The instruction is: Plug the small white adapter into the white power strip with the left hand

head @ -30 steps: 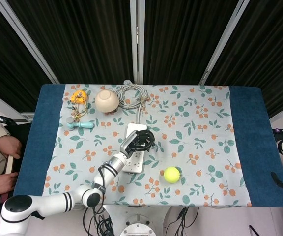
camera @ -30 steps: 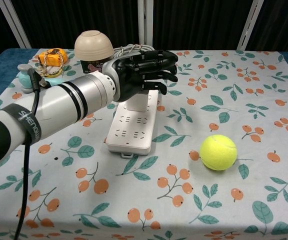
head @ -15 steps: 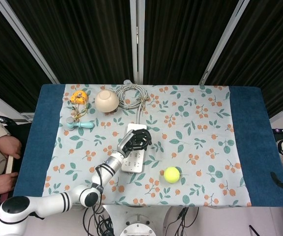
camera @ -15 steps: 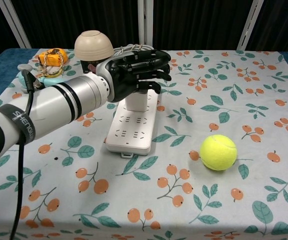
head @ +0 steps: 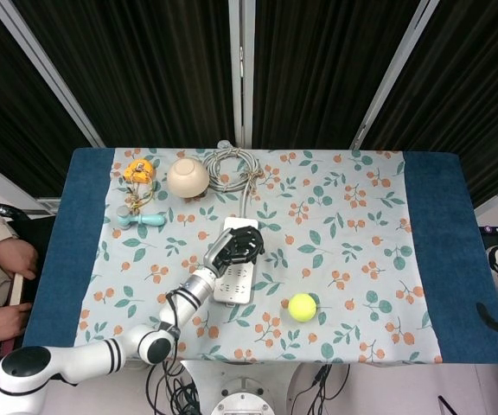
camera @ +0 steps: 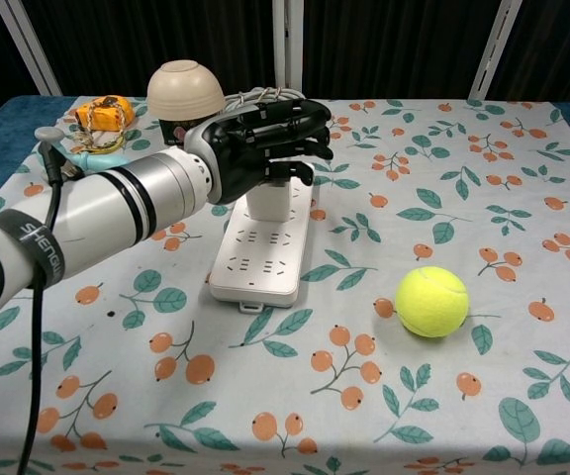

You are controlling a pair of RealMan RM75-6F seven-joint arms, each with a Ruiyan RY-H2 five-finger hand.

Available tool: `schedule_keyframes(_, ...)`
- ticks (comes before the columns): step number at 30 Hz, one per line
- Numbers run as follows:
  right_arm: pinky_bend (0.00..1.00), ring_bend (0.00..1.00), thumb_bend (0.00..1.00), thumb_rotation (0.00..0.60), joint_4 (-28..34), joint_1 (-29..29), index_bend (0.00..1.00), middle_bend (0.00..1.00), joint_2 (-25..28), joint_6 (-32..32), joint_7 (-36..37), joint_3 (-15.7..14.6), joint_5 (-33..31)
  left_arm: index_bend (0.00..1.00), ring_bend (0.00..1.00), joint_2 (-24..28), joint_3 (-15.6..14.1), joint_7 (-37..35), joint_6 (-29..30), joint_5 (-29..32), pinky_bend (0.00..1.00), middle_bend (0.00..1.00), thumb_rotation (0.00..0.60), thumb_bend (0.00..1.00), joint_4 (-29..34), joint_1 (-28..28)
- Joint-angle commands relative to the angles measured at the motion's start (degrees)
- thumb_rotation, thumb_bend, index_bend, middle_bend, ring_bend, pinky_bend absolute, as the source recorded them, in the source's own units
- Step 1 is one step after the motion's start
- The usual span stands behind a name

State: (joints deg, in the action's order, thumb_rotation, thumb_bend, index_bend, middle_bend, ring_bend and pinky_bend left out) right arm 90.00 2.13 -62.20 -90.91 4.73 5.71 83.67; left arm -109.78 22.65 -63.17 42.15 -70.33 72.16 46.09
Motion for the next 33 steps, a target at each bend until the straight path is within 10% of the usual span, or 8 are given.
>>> schedule_keyframes(1, 0.07, 0.00, 0.15, 0.600, -0.02, 0.04, 0.00, 0.18, -0.01, -0.04, 0.02, 0.01, -0.03, 0.57, 0.48, -0.04, 0.00, -0.16, -0.11, -0.09, 0.65, 0.60, 0.600, 0.43, -0.08, -0.06)
schedule_keyframes(20, 0.07, 0.00, 0.15, 0.600, -1.25, -0.10, 0.00, 0.18, 0.14, -0.07, 1.63, -0.05, 0.73, 0.55, 0.44, 8.31, 1.89, 4.79, 10.93, -8.57, 0.61, 0.54, 0.600, 0.43, 7.64, -2.05)
schedule_keyframes(33, 0.07, 0.00, 0.15, 0.600, -3.31, -2.59, 0.00, 0.15, 0.84, 2.39, 4.08, 0.33, 2.11, 0.40, 0.29, 24.09, -3.66, 55.70, 36.10, -12.95, 0.32, 0.41, 0.600, 0.39, 5.47, -16.29)
